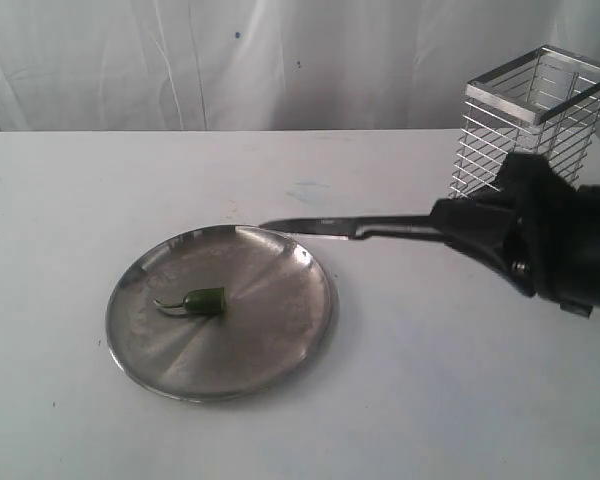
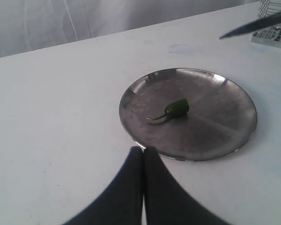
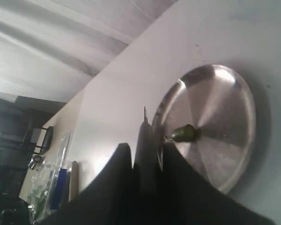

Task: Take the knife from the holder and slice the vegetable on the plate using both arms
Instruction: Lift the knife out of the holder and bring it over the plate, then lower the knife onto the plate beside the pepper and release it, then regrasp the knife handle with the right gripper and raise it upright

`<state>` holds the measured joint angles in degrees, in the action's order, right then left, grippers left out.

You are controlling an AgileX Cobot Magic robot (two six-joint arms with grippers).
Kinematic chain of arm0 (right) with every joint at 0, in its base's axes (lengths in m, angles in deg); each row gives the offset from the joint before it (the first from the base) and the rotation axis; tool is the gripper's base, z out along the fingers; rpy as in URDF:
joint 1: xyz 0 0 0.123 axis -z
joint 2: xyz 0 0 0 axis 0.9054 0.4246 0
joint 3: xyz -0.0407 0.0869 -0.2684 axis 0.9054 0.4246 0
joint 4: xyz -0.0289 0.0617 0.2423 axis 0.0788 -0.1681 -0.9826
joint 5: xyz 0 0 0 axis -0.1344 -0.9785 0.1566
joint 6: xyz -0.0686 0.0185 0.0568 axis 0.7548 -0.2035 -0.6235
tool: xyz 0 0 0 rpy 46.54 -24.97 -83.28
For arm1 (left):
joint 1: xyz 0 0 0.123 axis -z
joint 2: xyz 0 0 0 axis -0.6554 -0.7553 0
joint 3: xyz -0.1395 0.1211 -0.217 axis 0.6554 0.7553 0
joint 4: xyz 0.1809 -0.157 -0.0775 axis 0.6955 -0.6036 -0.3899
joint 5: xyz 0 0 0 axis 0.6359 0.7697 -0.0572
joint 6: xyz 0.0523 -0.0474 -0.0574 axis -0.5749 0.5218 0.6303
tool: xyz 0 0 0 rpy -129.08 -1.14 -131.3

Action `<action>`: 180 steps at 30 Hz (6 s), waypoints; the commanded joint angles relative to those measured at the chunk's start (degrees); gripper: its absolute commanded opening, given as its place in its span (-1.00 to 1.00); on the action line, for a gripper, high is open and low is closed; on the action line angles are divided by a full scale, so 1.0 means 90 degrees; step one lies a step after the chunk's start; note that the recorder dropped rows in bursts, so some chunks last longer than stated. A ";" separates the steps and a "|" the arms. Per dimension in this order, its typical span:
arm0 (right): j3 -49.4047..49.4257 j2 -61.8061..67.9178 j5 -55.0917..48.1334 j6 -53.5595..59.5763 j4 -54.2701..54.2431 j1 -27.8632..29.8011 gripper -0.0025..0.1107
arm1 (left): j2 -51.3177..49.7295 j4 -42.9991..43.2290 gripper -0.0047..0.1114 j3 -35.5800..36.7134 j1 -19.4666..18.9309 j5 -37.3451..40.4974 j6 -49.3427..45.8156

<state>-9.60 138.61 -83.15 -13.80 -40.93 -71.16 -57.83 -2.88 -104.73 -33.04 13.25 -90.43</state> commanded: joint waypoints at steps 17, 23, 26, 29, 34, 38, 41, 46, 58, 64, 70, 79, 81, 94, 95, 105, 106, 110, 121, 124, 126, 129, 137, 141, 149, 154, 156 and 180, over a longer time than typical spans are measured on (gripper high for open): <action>-0.1663 0.3679 -0.0993 0.0389 -0.0168 0.0003 -0.96 | 0.0050 -0.0074 -0.92 0.0006 0.0040 0.0062 -0.0006; -0.2322 0.4598 -0.0703 0.0595 -0.0168 0.0003 -0.96 | 0.0050 -0.0074 -0.92 0.0006 0.0040 0.0062 -0.0006; -0.2614 0.5076 -0.1543 0.0871 -0.0168 0.0003 -0.96 | 0.0050 -0.0074 -0.92 0.0006 0.0040 0.0062 -0.0006; -0.2816 0.5408 -0.2030 0.1087 -0.0168 0.0003 -0.96 | 0.0050 -0.0086 -0.92 0.0006 0.0040 0.0060 -0.0006; -0.2853 0.5670 -0.2007 0.1866 -0.0168 0.0003 -0.96 | 0.0050 -0.0101 -0.92 0.0006 0.0040 0.0060 -0.0006; -0.2853 0.5700 -0.1993 0.2198 -0.0168 0.0003 -0.96 | 0.0050 -0.0101 -0.92 0.0006 0.0040 0.0060 -0.0006; -0.2853 0.5700 -0.1993 0.2212 -0.0168 0.0003 -0.95 | 0.0050 -0.0116 -0.92 0.0006 0.0092 0.0073 -0.0006; -0.2853 0.5700 -0.1645 0.2212 -0.0168 0.0003 -0.74 | 0.0050 -0.0132 -0.92 0.0006 0.0092 0.0073 -0.0006; -0.2853 0.5700 -0.0781 0.2124 0.0494 0.0003 -0.25 | 0.0050 -0.0132 -0.92 0.0006 0.0092 0.0073 -0.0006; -0.2853 0.5700 -0.0781 0.2124 0.0920 0.0003 -0.07 | 0.0050 -0.0132 -0.92 0.0006 0.0092 0.0073 -0.0006; -0.2892 0.5700 -0.0726 0.2124 0.1111 0.0003 -0.07 | 0.0050 -0.0132 -0.92 0.0006 0.0092 0.0073 -0.0006; -0.4194 0.4580 -0.1698 -0.0483 0.3484 -0.0118 -0.07 | 0.0050 -0.0132 -0.92 0.0006 0.0092 0.0061 -0.0006; -0.4895 0.4629 -0.1962 -0.1878 0.5193 -0.0376 -0.07 | 0.0050 -0.0132 -0.92 0.0006 0.0092 0.0017 -0.0006; -0.7052 0.6402 -0.3020 -0.2485 0.8638 -0.0959 -0.06 | 0.0050 -0.0132 -0.92 0.0006 0.0092 0.0028 -0.0006; -0.7052 0.6462 -0.2986 -0.2384 0.8625 -0.0959 -0.03 | 0.0050 -0.0132 -0.92 0.0006 0.0092 0.0028 -0.0006; -0.7052 0.7004 -0.2959 -0.1327 0.7555 -0.0959 0.23 | 0.0050 -0.0132 -0.92 0.0006 0.0092 0.0028 -0.0006; -0.7052 0.7035 -0.2959 -0.1231 0.7390 -0.0959 0.23 | 0.0050 -0.0132 -0.92 0.0006 0.0092 0.0028 -0.0006; -0.7052 0.7160 -0.2959 -0.0936 0.7130 -0.0959 0.23 | 0.0050 -0.0132 -0.92 0.0006 0.0092 0.0028 -0.0006; -0.7052 0.7514 -0.3192 -0.0642 0.6878 -0.0959 0.19 | 0.0050 -0.0132 -0.92 0.0006 0.0092 0.0028 -0.0006; -0.7052 0.7631 -0.3272 -0.0642 0.6878 -0.0959 0.10 | 0.0050 -0.0132 -0.92 0.0006 0.0092 0.0028 -0.0006; -0.7052 0.7692 -0.3335 -0.0642 0.6891 -0.0959 -0.01 | 0.0050 -0.0132 -0.92 0.0006 0.0092 0.0028 -0.0006; -0.7052 0.7720 -0.3534 -0.0356 0.6932 -0.0959 -0.27 | 0.0050 -0.0132 -0.92 0.0006 0.0092 0.0028 -0.0006; -0.7052 0.7720 -0.3541 0.0127 0.7011 -0.0959 -0.96 | 0.0050 -0.0132 -0.92 0.0006 0.0092 0.0028 -0.0006; -0.7052 0.7477 -0.3541 0.0118 0.7011 -0.0959 -0.96 | 0.0050 -0.0132 -0.92 0.0006 0.0092 0.0028 -0.0006; -0.6838 0.5793 -0.3541 -0.1251 0.7870 -0.1199 -0.96 | 0.0050 -0.0132 -0.92 0.0006 0.0092 -0.0212 -0.0006; -0.5819 0.4101 -0.3541 -0.3081 0.9581 -0.1933 -0.96 | 0.0050 -0.0153 -0.92 0.0006 0.0092 -0.0412 0.0015; -0.5302 0.3398 -0.3541 -0.4832 1.0697 -0.2336 -0.96 | 0.0050 -0.0269 -0.92 0.0006 0.0092 -0.0371 0.0026; -0.2281 0.0322 0.0030 -0.6435 1.0250 -0.3446 -0.96 | 0.0050 -0.0505 -0.92 0.0647 0.0092 -0.2234 0.0629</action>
<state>-30.60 137.90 -91.91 -72.74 50.76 -102.06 -57.83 -6.14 -101.90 -32.50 2.04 -88.04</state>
